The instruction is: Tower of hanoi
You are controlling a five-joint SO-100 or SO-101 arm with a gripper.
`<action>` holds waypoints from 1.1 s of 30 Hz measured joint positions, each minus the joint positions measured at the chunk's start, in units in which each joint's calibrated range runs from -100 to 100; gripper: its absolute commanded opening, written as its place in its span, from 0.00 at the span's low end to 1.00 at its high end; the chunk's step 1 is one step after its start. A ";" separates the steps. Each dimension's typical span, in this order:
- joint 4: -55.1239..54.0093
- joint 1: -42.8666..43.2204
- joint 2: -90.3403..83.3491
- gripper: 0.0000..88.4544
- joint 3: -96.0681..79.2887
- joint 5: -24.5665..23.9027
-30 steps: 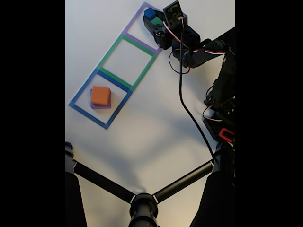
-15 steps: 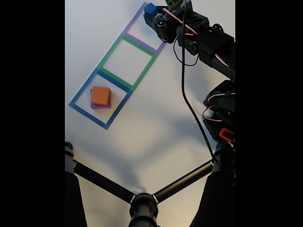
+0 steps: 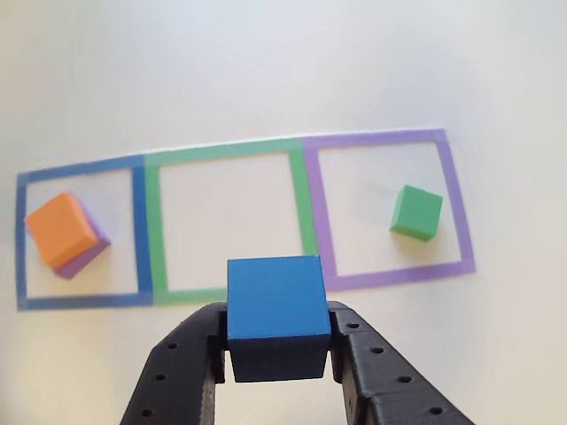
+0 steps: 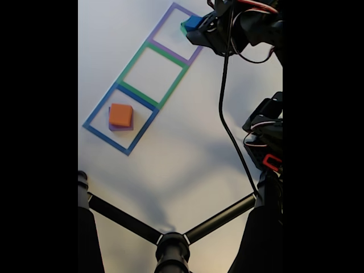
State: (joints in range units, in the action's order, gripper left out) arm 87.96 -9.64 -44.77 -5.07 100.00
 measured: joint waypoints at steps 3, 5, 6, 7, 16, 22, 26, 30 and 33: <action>8.53 4.29 0.42 0.05 8.86 0.00; 9.81 5.79 0.25 0.05 10.83 0.00; 10.29 5.99 0.17 0.05 11.18 0.00; 10.29 6.79 0.34 0.05 11.18 -0.38; -4.07 6.89 -3.53 0.05 -11.61 0.00; -31.74 4.39 -7.73 0.05 -41.87 -0.38; -55.26 4.49 -6.47 0.05 -60.62 -0.19; -77.83 4.49 0.84 0.06 -71.97 -0.57; -93.14 4.59 9.08 0.06 -76.18 -0.75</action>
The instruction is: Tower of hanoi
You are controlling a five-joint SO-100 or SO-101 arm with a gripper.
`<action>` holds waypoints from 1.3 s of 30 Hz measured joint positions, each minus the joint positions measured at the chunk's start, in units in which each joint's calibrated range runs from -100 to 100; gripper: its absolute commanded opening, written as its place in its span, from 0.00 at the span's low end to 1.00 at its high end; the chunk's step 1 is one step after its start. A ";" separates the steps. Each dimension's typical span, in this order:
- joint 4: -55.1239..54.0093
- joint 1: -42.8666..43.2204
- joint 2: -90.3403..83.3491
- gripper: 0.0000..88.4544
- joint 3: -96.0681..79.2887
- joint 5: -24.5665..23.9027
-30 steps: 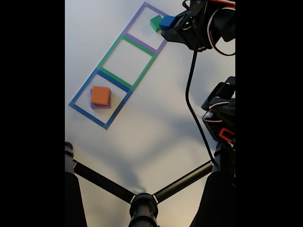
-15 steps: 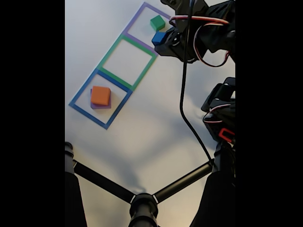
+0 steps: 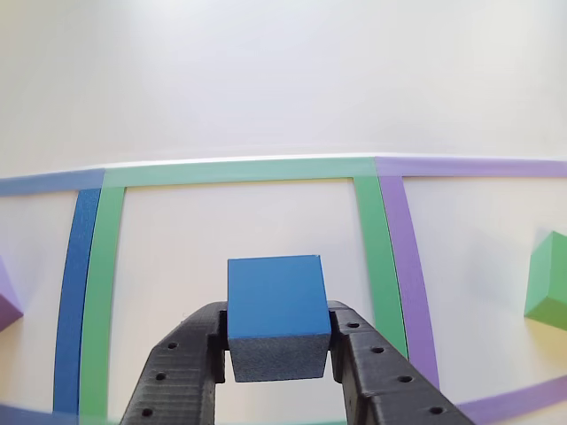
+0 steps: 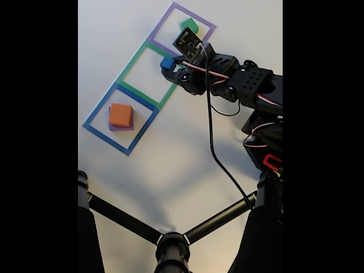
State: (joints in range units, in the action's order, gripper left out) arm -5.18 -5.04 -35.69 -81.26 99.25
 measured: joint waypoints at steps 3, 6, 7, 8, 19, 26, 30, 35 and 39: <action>-12.76 0.00 9.25 0.06 -0.34 0.00; -21.37 0.00 16.73 0.06 -0.34 0.00; -24.08 0.00 19.25 0.06 -0.34 0.00; -26.71 0.20 21.61 0.06 -0.34 0.00; -50.72 2.70 43.97 0.06 1.63 0.00; -54.39 2.90 52.80 0.06 7.31 0.38; -55.50 2.90 55.99 0.06 9.37 0.57; -57.02 2.90 58.43 0.11 9.97 0.57; -57.74 2.90 59.44 0.19 9.97 0.19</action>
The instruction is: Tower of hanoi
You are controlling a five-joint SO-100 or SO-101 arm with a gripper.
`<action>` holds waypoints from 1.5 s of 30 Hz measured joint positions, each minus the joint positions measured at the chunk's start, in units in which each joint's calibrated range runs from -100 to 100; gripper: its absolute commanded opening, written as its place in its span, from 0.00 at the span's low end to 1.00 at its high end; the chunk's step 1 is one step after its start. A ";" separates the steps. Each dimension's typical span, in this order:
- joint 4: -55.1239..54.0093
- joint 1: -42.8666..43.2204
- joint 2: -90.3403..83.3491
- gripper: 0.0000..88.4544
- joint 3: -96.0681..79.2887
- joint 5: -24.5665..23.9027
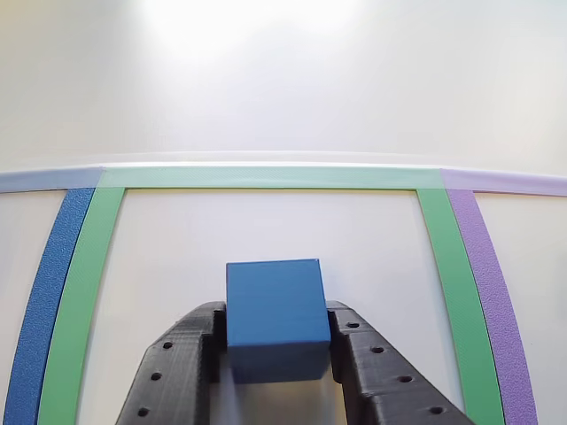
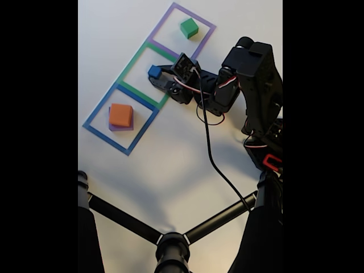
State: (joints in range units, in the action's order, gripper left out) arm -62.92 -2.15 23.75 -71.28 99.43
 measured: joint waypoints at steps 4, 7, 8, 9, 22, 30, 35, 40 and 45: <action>-0.96 0.00 1.18 0.24 0.77 -0.19; -1.04 -0.20 1.35 0.27 1.12 0.57; -1.04 -0.40 1.35 0.28 1.12 0.57; -1.04 -0.40 1.35 0.29 1.12 0.57; 22.33 -0.40 -24.72 0.07 1.46 0.57; 63.56 -4.79 -56.66 0.00 4.82 0.57; 96.49 -12.28 -71.71 0.00 15.39 0.57; 126.24 -19.67 -74.91 0.00 33.02 0.57; 148.25 -26.56 -74.23 0.00 53.83 0.57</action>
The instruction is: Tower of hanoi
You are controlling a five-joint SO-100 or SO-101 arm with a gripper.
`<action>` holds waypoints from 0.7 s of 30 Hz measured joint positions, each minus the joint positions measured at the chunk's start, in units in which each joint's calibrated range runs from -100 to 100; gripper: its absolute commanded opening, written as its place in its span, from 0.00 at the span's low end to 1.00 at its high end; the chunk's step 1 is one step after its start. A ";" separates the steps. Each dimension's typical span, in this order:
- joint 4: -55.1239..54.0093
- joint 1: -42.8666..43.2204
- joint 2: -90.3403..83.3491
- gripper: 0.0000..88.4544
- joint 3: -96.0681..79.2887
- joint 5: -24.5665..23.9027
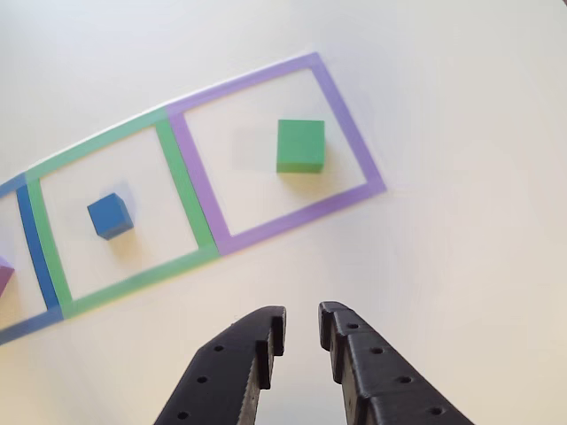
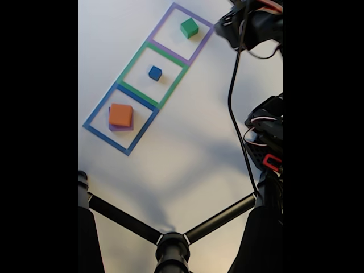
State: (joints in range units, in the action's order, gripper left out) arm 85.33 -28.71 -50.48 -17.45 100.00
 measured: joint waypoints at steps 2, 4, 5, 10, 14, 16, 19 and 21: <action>5.74 -1.90 1.18 0.00 7.05 0.00; 9.17 -3.89 2.10 0.01 11.52 0.00; 10.21 -4.89 2.35 0.01 12.90 0.00; 11.64 -9.79 2.61 0.16 14.36 0.00; 9.17 -13.38 2.02 0.24 7.91 0.00; 3.67 -15.28 0.25 0.30 1.12 0.00; -7.97 -16.97 -3.70 0.38 -11.69 0.00; -17.78 -17.87 -5.21 0.40 -21.24 0.00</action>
State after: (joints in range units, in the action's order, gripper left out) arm 67.54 -46.58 -55.70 -38.69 100.00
